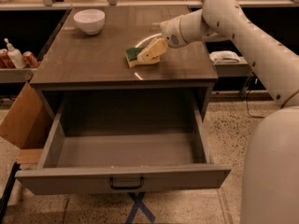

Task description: Pick sponge from top drawer and place on counter

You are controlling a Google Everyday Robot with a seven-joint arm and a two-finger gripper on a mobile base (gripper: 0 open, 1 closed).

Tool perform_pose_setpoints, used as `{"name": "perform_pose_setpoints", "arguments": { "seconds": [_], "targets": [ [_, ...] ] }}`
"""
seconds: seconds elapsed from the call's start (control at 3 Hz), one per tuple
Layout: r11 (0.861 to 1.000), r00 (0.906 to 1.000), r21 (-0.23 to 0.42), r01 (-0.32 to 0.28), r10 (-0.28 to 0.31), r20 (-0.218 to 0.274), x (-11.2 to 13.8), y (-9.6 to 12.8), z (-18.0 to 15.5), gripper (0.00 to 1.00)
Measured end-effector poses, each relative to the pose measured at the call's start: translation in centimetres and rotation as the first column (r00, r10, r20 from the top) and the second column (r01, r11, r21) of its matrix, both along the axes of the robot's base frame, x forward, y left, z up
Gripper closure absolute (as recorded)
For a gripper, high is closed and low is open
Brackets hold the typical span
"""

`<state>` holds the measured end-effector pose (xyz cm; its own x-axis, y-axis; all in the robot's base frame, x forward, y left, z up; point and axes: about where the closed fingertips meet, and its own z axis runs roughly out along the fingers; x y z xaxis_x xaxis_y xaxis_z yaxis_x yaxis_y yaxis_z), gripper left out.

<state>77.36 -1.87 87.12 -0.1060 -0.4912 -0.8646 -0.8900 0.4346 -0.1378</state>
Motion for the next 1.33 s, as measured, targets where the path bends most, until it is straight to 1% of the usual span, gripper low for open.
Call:
{"name": "perform_pose_setpoints", "arguments": {
  "seconds": [0.33,0.67,1.0,1.33],
  "targets": [
    [1.0,1.0,0.0,0.0,0.0,0.0,0.0,0.0,0.0,0.0],
    [1.0,0.9998,-0.018,-0.016,0.016,0.012,-2.3,-0.9,0.3,0.0],
    [0.999,0.9992,-0.042,-0.019,0.02,0.035,-5.7,-2.4,1.3,0.0],
    [0.999,0.9961,-0.031,-0.032,0.034,0.081,-8.8,-4.0,2.5,0.0]
  ]
}}
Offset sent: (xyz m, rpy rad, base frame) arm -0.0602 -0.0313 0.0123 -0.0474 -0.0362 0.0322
